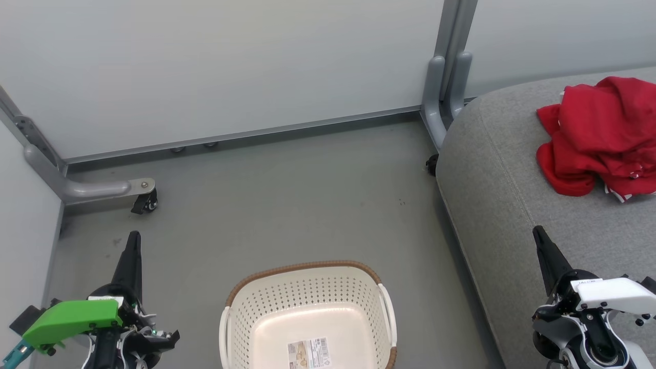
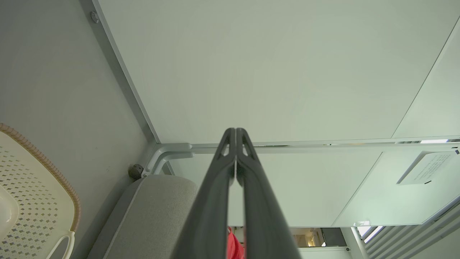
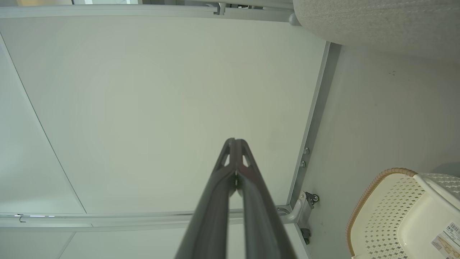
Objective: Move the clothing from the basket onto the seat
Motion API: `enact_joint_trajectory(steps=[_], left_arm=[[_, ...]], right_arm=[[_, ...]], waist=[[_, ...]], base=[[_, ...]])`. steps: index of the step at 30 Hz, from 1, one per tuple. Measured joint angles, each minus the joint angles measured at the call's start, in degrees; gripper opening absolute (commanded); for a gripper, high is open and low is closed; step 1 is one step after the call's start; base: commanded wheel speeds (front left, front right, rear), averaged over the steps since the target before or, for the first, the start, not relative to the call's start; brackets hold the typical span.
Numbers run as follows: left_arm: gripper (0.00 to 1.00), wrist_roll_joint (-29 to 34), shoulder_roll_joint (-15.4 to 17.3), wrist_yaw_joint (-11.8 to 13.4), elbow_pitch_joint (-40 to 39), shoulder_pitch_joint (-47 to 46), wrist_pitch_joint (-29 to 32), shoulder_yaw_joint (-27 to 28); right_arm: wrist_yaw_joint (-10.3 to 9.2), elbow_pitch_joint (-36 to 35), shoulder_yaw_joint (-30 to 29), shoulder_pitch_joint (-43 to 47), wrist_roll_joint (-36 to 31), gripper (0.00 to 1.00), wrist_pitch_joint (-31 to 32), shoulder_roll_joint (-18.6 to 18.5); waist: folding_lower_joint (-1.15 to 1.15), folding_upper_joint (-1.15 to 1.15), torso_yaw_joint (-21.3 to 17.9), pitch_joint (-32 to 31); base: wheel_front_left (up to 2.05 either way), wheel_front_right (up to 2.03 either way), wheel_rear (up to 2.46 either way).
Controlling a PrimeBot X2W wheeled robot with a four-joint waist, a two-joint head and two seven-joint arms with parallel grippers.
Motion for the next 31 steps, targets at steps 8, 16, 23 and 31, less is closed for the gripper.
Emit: enact_joint_trajectory(steps=[8, 16, 23, 31], left_arm=[[0.00, 0.00, 0.00, 0.00, 0.00, 0.00, 0.00, 0.00], [0.00, 0.00, 0.00, 0.00, 0.00, 0.00, 0.00, 0.00], [0.00, 0.00, 0.00, 0.00, 0.00, 0.00, 0.00, 0.00], [0.00, 0.00, 0.00, 0.00, 0.00, 0.00, 0.00, 0.00]], right_arm=[[0.00, 0.00, 0.12, 0.00, 0.07, 0.00, -0.07, -0.07], [0.00, -0.01, 0.24, 0.00, 0.10, 0.00, -0.11, -0.14], [0.00, -0.01, 0.34, 0.00, 0.16, 0.00, -0.25, -0.24], [0.00, -0.02, 0.48, 0.00, 0.44, 0.00, -0.35, -0.37]], waist=[[0.00, 0.00, 0.00, 0.00], [0.00, 0.00, 0.00, 0.00], [0.00, 0.00, 0.00, 0.00], [0.00, 0.00, 0.00, 0.00]], base=[[0.00, 0.00, 0.00], [0.00, 0.00, 0.00], [0.00, 0.00, 0.00], [0.00, 0.00, 0.00]])
